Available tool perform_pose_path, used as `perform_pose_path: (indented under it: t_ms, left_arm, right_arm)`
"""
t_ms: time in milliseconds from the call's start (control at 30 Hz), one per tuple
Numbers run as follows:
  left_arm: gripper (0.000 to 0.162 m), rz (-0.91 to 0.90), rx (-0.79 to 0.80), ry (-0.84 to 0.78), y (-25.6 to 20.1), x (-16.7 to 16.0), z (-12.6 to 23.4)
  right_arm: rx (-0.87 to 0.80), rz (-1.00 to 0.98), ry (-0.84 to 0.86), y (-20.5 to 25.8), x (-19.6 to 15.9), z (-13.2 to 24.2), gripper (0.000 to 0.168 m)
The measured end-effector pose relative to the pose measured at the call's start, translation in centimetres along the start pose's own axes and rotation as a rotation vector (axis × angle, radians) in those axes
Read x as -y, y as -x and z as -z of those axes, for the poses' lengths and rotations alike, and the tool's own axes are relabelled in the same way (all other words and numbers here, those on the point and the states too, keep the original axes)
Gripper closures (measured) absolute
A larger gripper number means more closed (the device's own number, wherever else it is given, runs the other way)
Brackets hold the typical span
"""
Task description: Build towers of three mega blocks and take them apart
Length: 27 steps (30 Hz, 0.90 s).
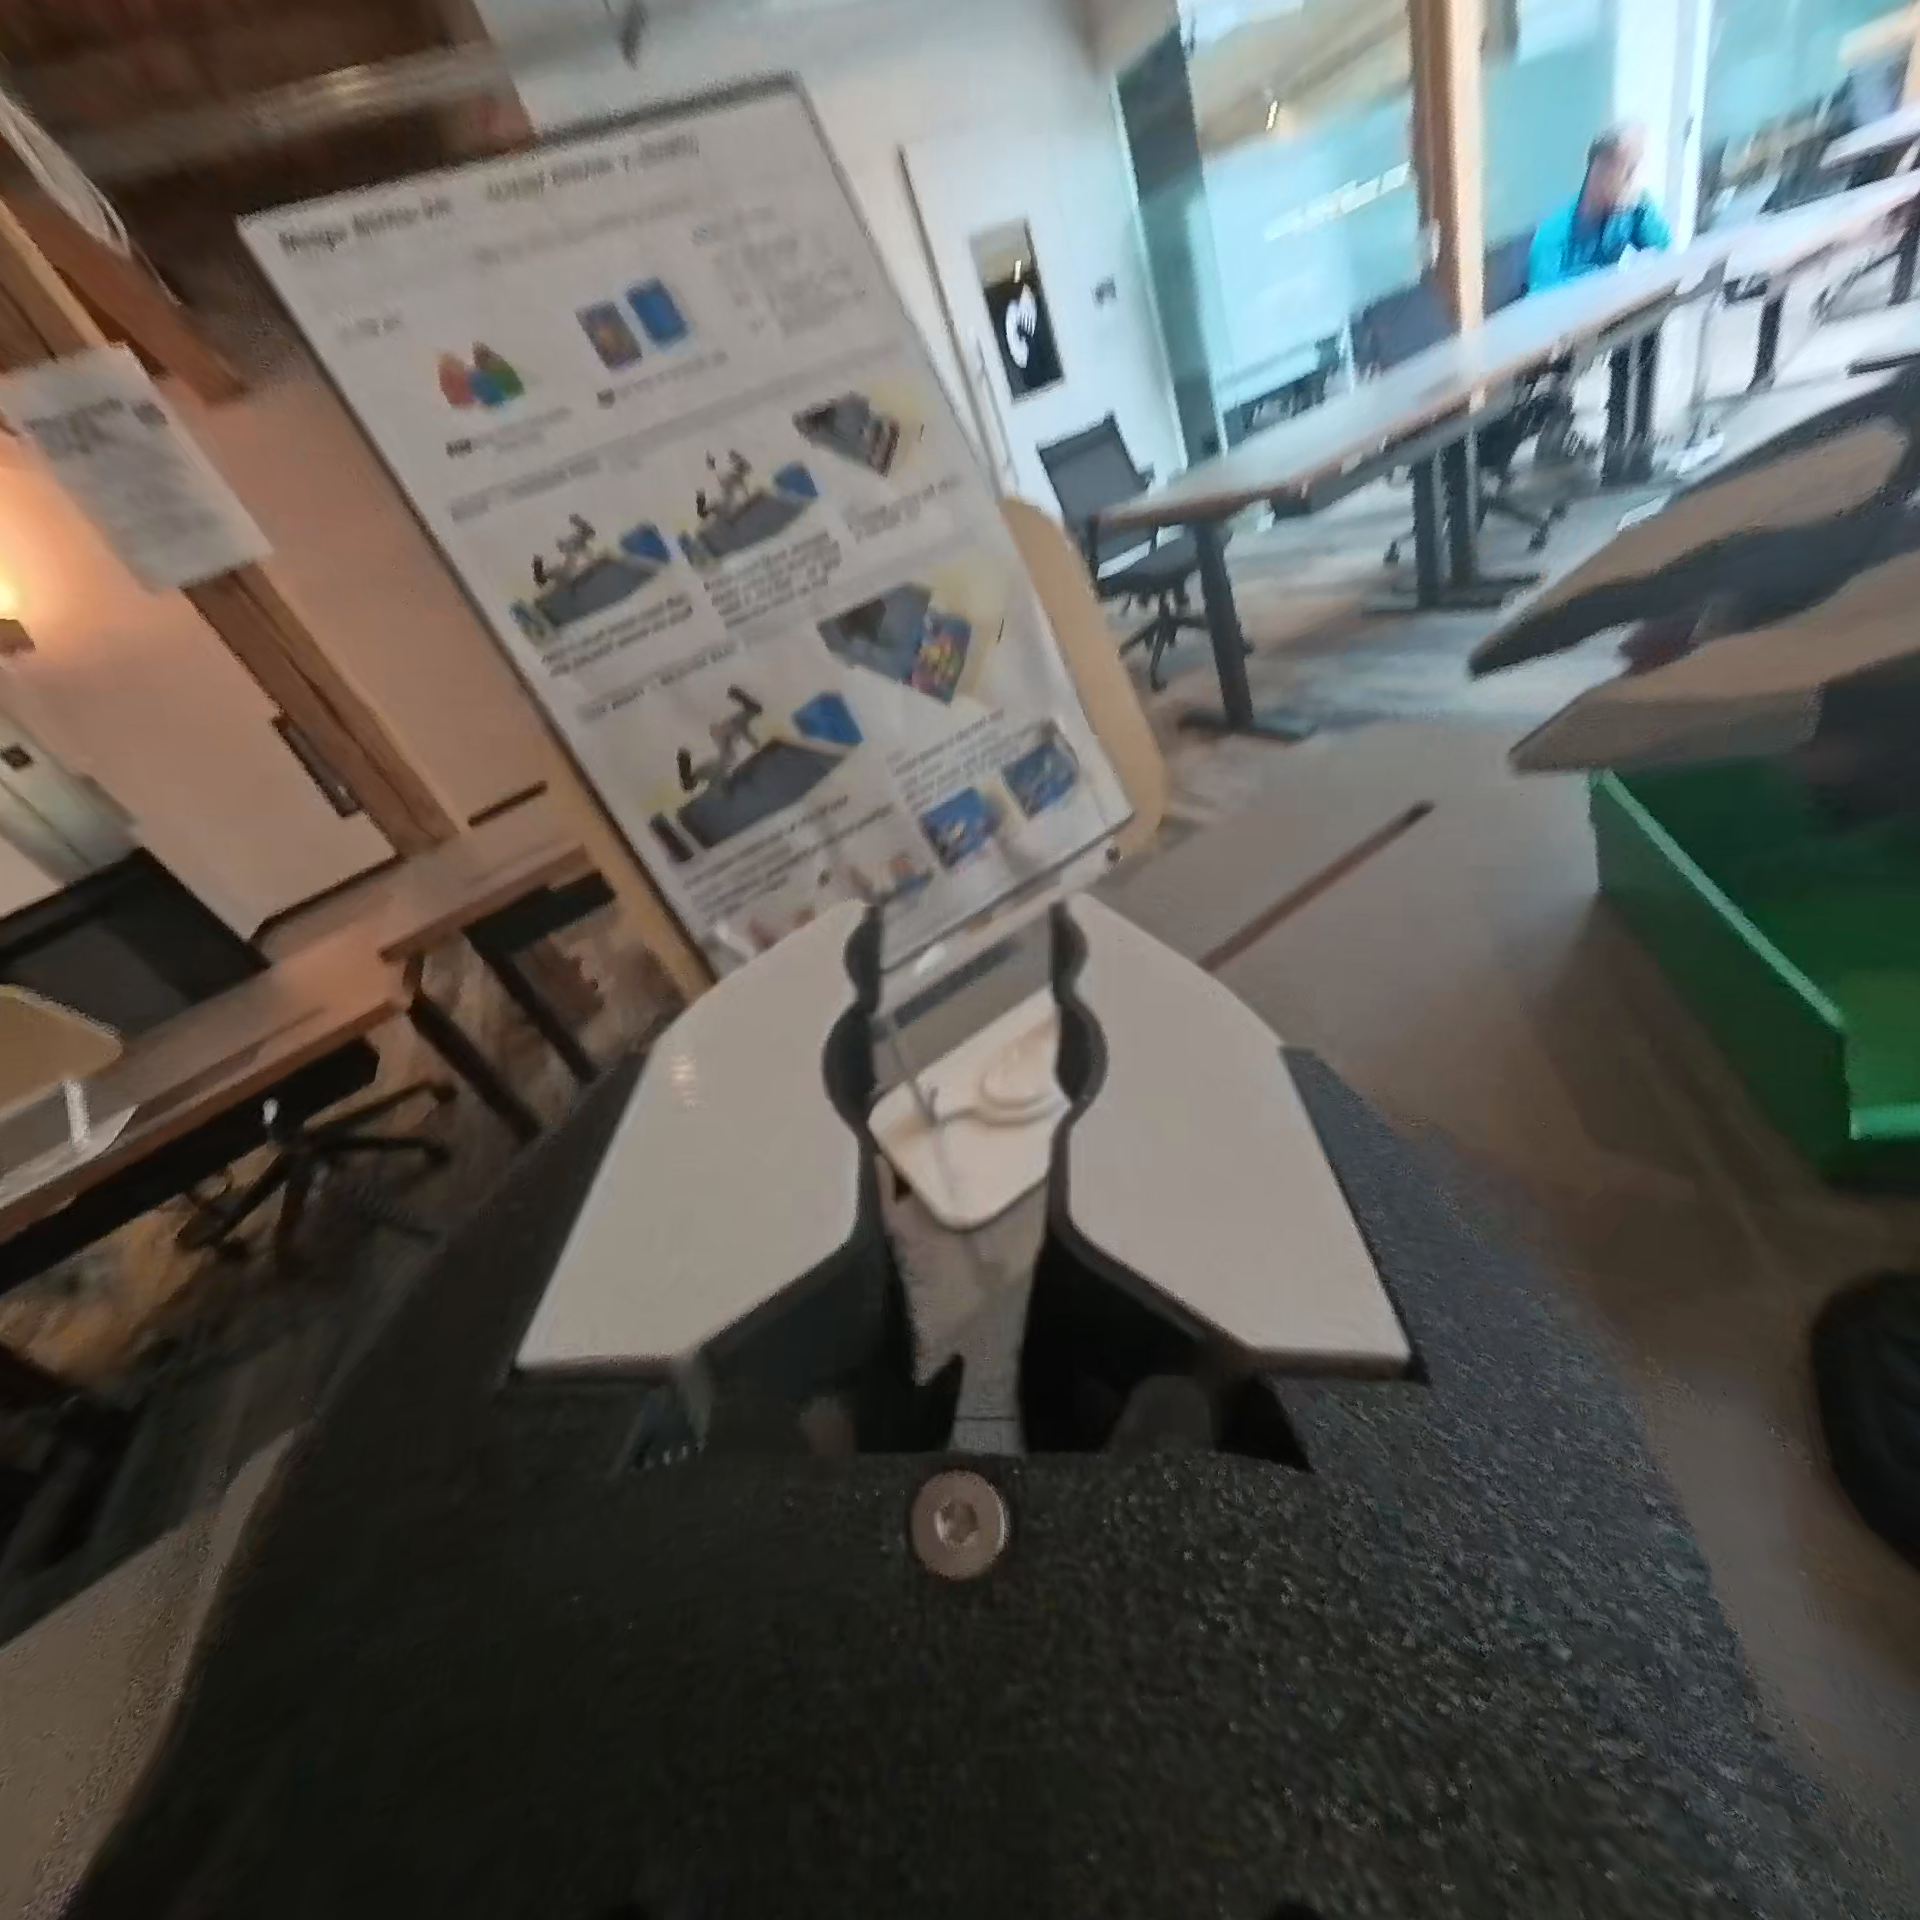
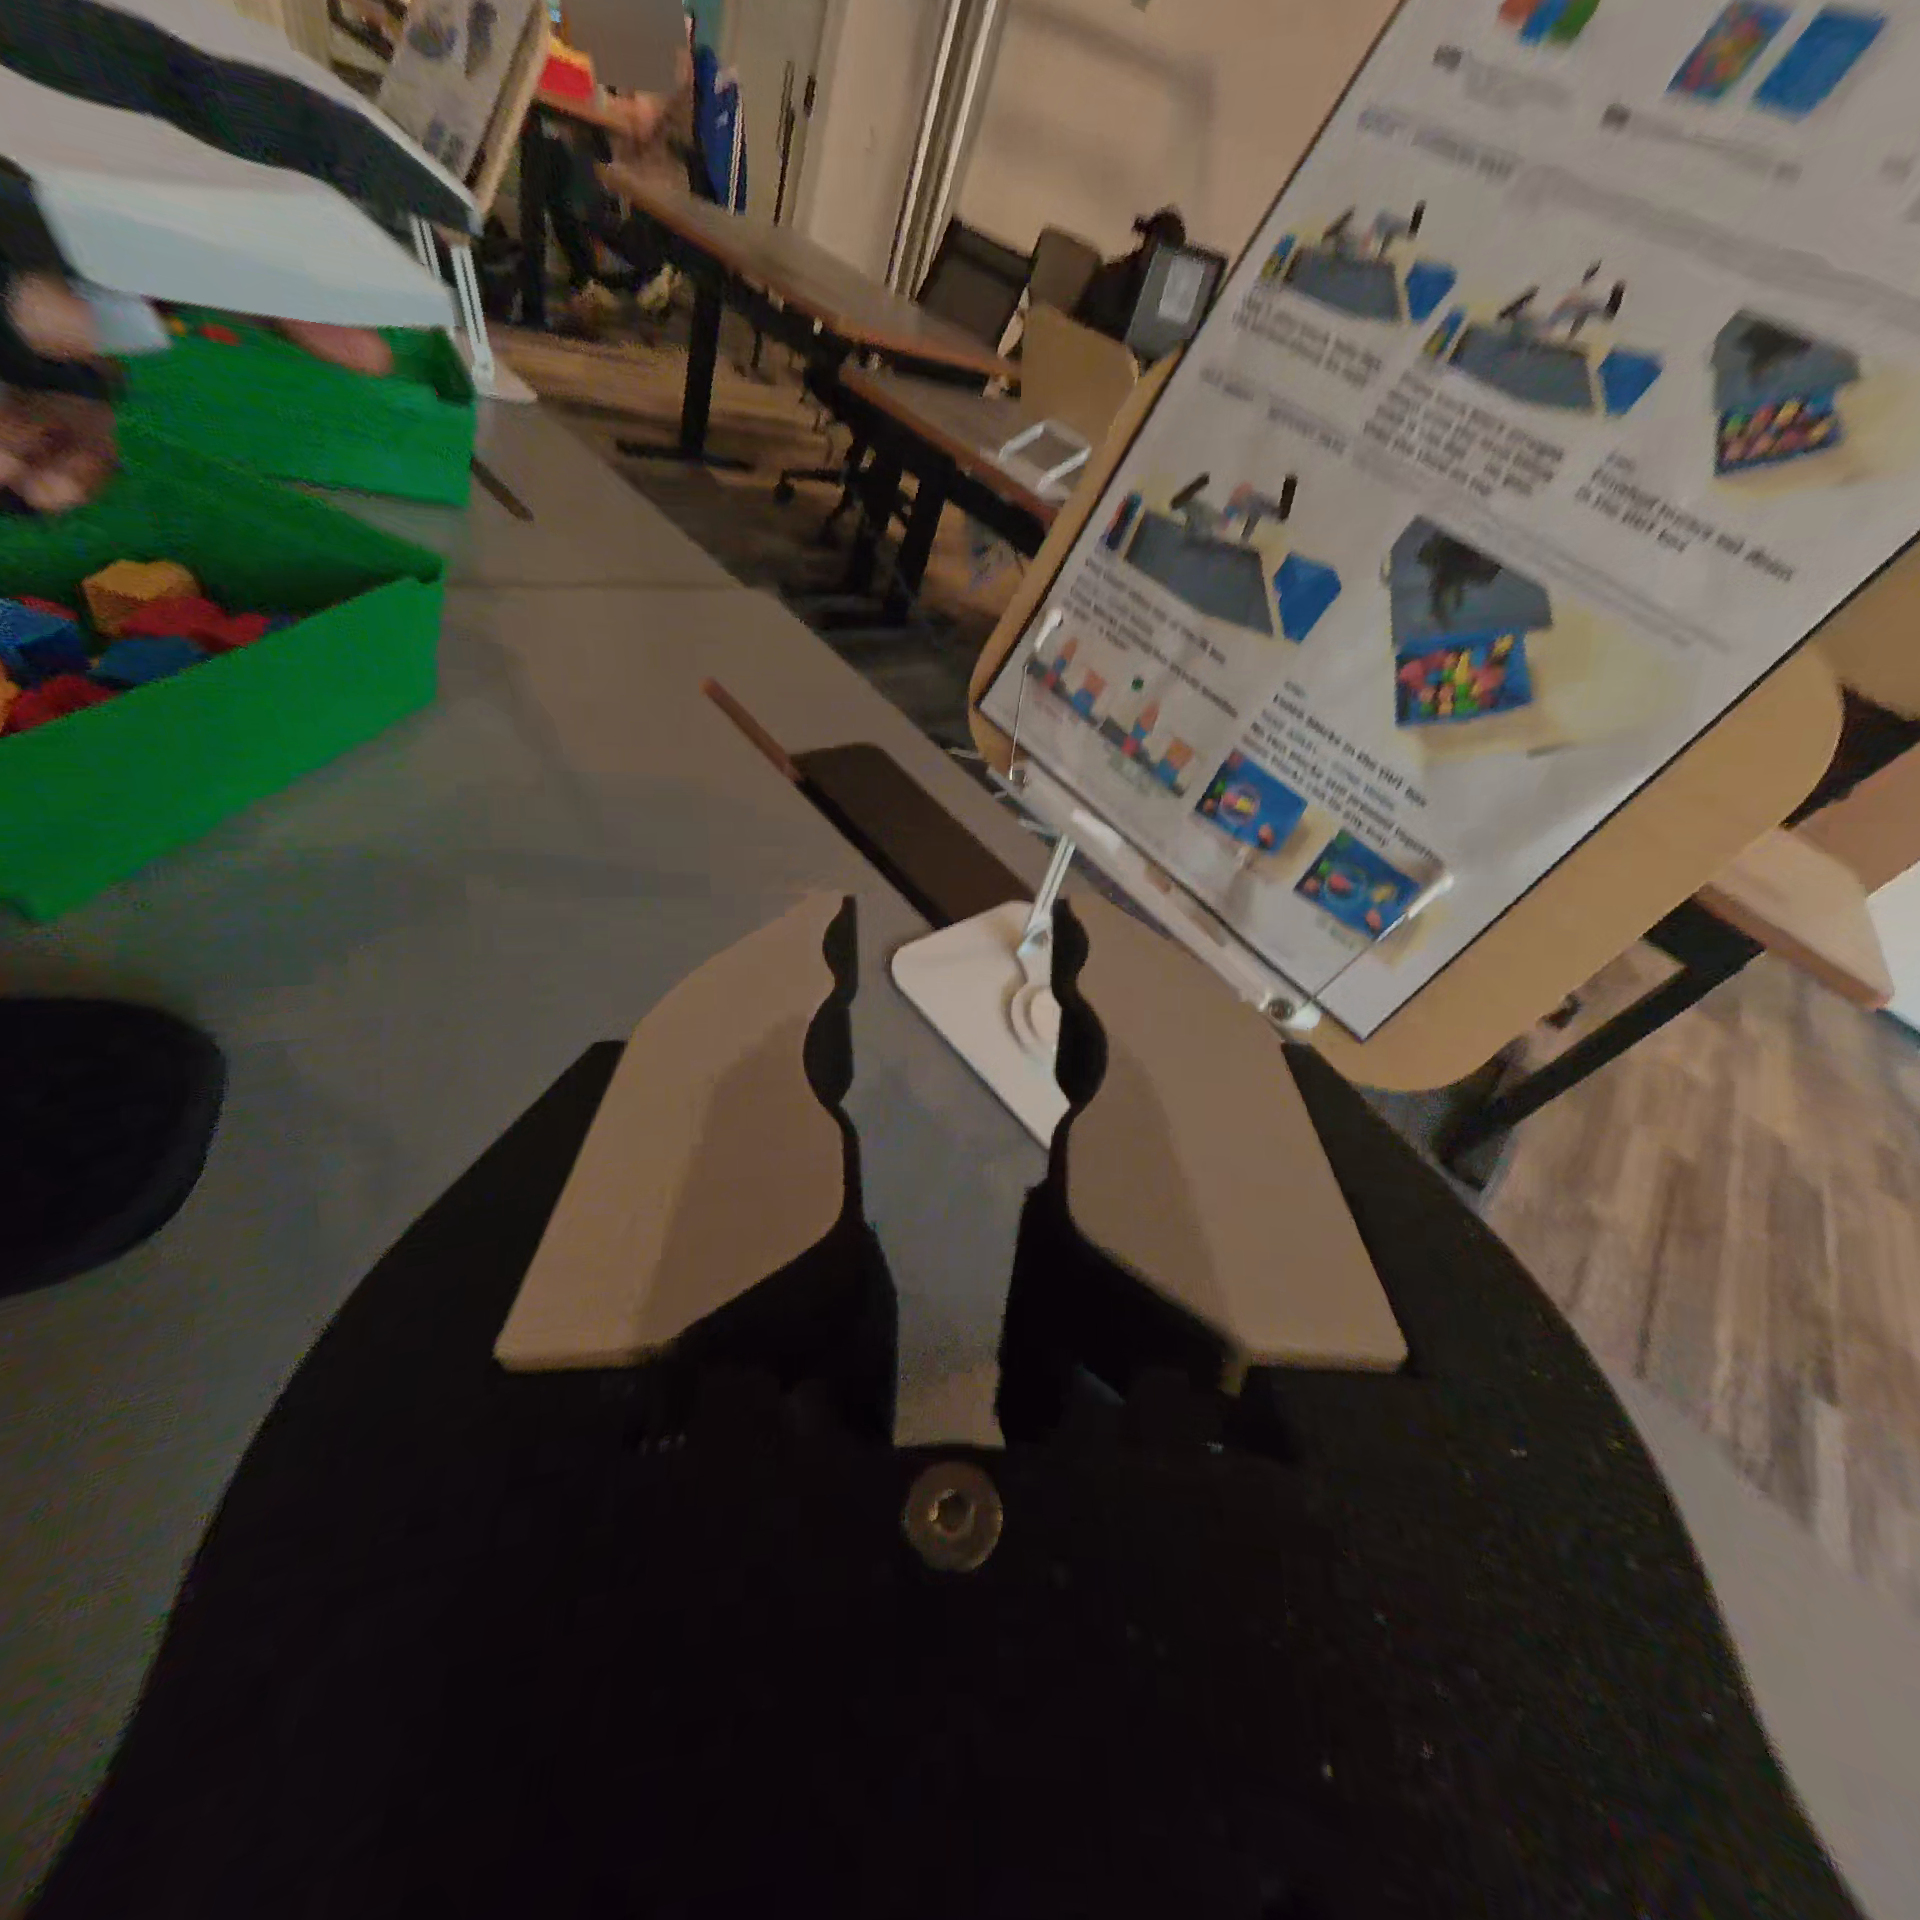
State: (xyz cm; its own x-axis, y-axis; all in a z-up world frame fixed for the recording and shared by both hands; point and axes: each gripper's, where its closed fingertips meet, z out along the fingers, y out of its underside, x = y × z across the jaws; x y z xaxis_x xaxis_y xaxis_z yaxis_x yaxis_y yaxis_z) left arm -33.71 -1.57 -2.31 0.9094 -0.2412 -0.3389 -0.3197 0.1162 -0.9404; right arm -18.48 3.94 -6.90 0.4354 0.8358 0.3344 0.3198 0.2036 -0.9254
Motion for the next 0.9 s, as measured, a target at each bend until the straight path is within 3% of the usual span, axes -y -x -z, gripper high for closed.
perform_pose_path:
  t_ms: [67, 133, 233, 467, 567, 733, 900]
  left_arm:
    - [0.110, -0.014, 0.020, 0.091, 1.5, -1.4, 1.6]
    - [0.100, -0.026, 0.054, 0.182, 3.3, -2.8, 3.7]
    - [0.100, -0.063, 0.123, 0.330, 6.6, -5.4, 7.3]
    - [0.101, 0.020, 0.098, 0.732, 12.2, -14.1, 14.8]
    - [0.089, 0.112, 0.047, 0.895, 13.3, -18.6, 16.7]
    - [0.079, 0.170, 0.123, 1.187, 15.5, -25.4, 19.8]
    - [0.082, 0.299, 0.187, 1.243, 15.3, -28.7, 20.6]
  right_arm:
    - [0.012, -0.023, 0.042, -0.5, -1.0, 0.1, 0.126]
    - [0.015, -0.042, 0.072, -0.9, -1.7, 0.2, 0.123]
    - [0.022, -0.050, 0.074, -1.3, -2.1, 0.3, 0.122]
    - [0.016, -0.021, 0.076, -1.5, -2.2, 0.6, 0.119]
    - [0.010, -0.012, 0.072, -1.5, -2.1, 0.7, 0.119]
    - [0.007, -0.007, 0.074, -1.7, -2.2, 0.8, 0.118]
    - [0.014, -0.014, 0.054, -1.8, -2.1, 0.8, 0.118]
